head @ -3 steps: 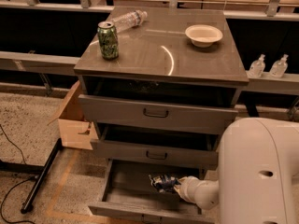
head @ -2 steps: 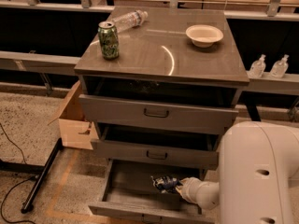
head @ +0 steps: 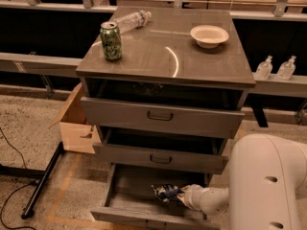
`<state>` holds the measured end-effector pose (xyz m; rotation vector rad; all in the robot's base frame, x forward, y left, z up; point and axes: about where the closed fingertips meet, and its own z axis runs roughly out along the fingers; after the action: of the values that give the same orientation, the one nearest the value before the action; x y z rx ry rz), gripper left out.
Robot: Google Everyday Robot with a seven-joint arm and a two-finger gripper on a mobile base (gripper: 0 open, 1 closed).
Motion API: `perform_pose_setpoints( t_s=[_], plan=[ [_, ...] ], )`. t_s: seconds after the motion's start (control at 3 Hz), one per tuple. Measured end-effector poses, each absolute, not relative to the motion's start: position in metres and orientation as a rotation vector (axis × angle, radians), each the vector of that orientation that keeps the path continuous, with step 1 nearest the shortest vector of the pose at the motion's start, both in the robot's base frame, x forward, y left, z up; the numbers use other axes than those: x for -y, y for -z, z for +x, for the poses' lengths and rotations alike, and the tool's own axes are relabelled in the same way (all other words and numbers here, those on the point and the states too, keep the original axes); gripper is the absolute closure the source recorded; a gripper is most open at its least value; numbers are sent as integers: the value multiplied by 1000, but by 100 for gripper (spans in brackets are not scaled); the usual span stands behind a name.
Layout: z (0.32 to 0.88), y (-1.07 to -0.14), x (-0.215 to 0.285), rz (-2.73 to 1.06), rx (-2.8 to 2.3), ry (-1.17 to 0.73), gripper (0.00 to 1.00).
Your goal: Place blue chip bag into bottom drawer
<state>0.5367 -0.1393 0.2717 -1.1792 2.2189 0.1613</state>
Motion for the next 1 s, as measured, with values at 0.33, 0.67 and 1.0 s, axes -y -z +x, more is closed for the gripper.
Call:
perform_pose_setpoints(
  t_s=[0.33,0.67,1.0],
  plan=[
    [540,-259,133,-1211,-2201,-182,100],
    [544,-252,128,-1226,-2182,-192,100],
    [549,-236,126,-1219,-2178,-182,75]
  ],
)
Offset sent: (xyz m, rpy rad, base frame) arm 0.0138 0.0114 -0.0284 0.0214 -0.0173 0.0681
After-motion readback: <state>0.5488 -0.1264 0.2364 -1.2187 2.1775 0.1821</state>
